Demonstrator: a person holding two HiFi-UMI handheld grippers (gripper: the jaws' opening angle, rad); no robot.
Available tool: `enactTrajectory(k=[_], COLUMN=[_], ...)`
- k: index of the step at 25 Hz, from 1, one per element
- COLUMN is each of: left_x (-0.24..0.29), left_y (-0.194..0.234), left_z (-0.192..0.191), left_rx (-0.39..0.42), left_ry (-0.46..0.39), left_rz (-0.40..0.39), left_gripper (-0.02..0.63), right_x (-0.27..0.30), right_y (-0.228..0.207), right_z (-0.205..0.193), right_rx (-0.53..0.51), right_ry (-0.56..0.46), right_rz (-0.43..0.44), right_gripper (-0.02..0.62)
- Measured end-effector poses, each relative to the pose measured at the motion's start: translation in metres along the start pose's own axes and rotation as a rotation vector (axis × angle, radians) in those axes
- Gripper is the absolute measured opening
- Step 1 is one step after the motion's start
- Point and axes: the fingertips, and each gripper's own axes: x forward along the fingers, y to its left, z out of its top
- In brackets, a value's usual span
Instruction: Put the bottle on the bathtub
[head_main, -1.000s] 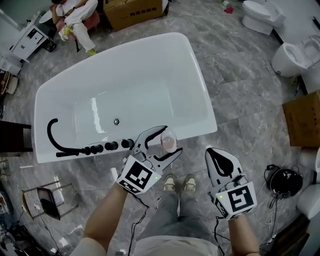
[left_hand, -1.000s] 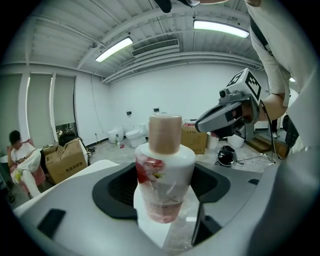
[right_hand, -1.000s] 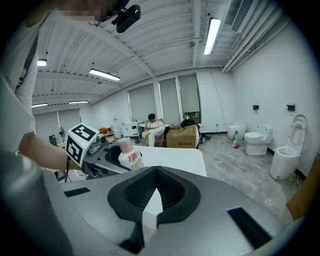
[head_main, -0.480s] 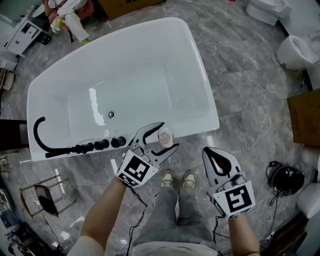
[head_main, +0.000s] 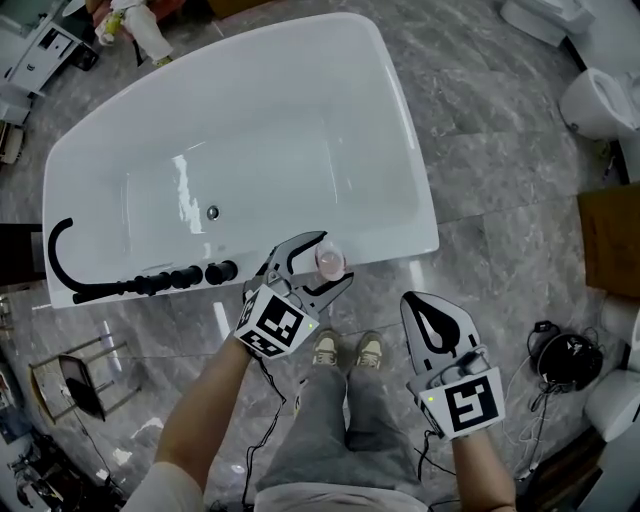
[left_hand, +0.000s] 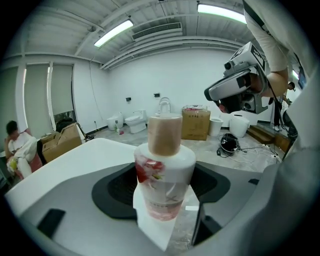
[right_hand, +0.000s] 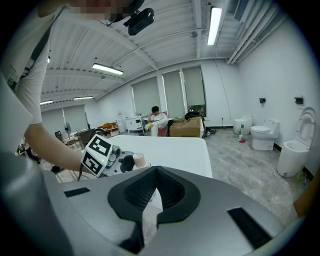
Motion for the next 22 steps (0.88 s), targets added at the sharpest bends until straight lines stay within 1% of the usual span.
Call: enactTrajectory(k=[3, 6, 10, 12, 13, 15, 18, 20, 22], left_x=[0.007, 0.004, 0.005, 0.004, 0.004, 0.005, 0.001, -0.006, -0.016], left_y=[-0.001, 0.002, 0.014, 0.017, 0.015, 0.012, 0.011, 0.012, 0.013], left_z=[-0.007, -0.010, -0.002, -0.002, -0.008, -0.024, -0.034, -0.026, -0.011], left_rx=[0.022, 0.032, -0.031, -0.034, -0.036, -0.047, -0.089, -0.106, -0.097], left_ry=[0.018, 0.014, -0.024, -0.028, -0.015, 0.031, 0.066, 0.055, 0.036], left_rz=[-0.004, 0.007, 0.020, 0.021, 0.024, 0.039, 0.050, 0.047, 0.041], left_gripper=[0.333, 0.334, 0.334, 0.336, 0.351, 0.353, 0.365, 0.371, 0.371], right_x=[0.000, 0.003, 0.003, 0.004, 0.004, 0.004, 0.001, -0.002, -0.005], right_y=[0.000, 0.006, 0.009, 0.013, 0.015, 0.023, 0.032, 0.035, 0.037], right_z=[-0.003, -0.002, -0.010, -0.008, -0.005, 0.002, 0.005, 0.009, 0.017], right_rx=[0.025, 0.022, 0.014, 0.009, 0.005, -0.006, -0.020, -0.028, -0.033], right_ry=[-0.006, -0.015, 0.012, 0.011, 0.001, -0.023, -0.018, -0.012, -0.008], right_rz=[0.007, 0.030, 0.037, 0.038, 0.042, 0.058, 0.071, 0.070, 0.068], right_gripper=[0.029, 0.029, 0.029, 0.029, 0.029, 0.029, 0.029, 0.029, 0.029])
